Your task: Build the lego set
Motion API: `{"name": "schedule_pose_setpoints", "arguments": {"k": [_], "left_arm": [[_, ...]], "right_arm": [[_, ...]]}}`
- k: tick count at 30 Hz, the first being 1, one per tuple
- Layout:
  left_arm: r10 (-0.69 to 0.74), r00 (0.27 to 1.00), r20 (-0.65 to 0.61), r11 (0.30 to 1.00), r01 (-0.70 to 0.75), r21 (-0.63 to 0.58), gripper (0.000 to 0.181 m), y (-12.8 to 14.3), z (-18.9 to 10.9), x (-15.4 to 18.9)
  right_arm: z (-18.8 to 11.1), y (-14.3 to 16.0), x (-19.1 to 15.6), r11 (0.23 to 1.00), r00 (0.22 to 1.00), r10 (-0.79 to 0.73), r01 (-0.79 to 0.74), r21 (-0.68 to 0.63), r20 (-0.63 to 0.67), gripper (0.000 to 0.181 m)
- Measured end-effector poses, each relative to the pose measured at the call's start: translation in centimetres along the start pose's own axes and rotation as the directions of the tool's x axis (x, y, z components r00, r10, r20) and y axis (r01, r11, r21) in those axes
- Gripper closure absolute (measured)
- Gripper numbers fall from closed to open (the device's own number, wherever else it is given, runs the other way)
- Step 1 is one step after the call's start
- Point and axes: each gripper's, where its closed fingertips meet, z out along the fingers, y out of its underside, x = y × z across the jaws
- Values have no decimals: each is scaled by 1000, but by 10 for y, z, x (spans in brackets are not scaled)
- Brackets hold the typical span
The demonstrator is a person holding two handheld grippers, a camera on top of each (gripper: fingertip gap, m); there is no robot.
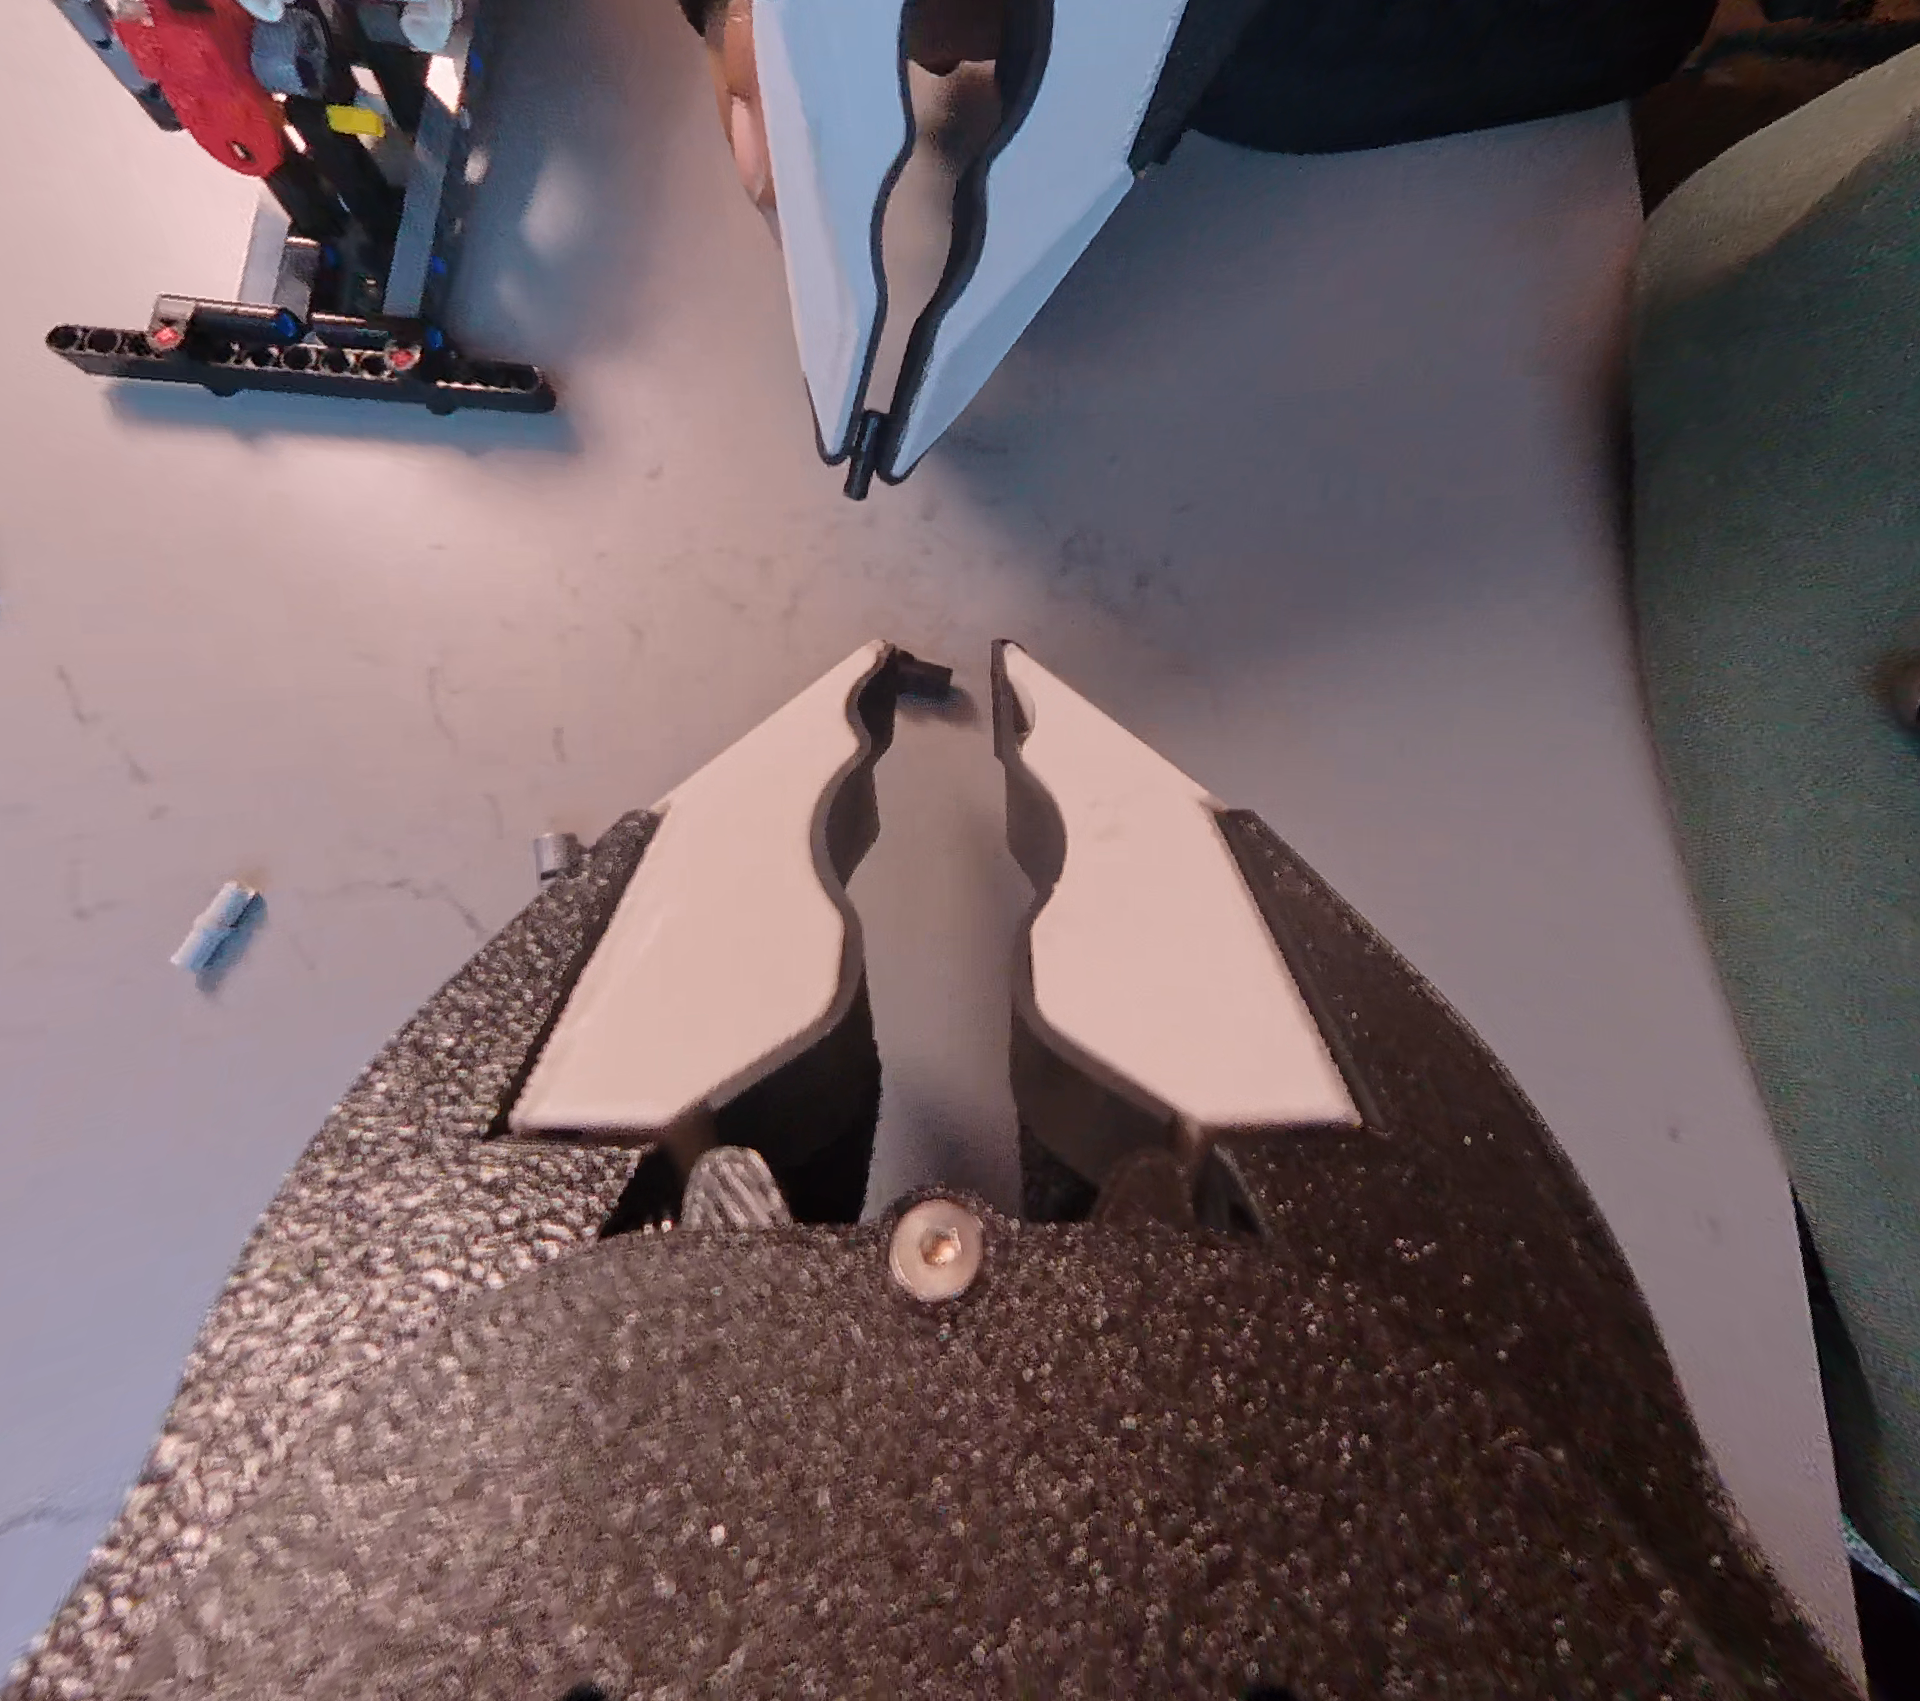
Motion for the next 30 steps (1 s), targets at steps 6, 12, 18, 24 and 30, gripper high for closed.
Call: {"name": "schedule_pose_setpoints", "arguments": {"k": [6, 12, 18, 24, 30], "left_arm": [[13, 1000, -11, 998, -13, -58, 169, 11, 12, 2], [-11, 1000, 11, 995, 12, -95, 166, 19, 8, -4], [-22, 1000, 1, 994, 22, -103, 164, 22, 6, -5], [-31, 999, 13, 997, 32, -69, 164, 16, 5, -7], [13, 998, 59, 996, -8, -89, 168, 17, 15, -14]], "right_arm": [[0, 1, -1, 1000, 1000, -5, 5, -5, 2, 176], [0, 2, -2, 1000, 1000, -8, 8, -13, 6, 176], [0, 2, -1, 1000, 1000, -8, 8, -10, 7, 176], [0, 2, -2, 1000, 1000, -7, 7, -10, 12, 176], [2, 3, -6, 1000, 999, 0, 1, -11, 34, 176]]}}
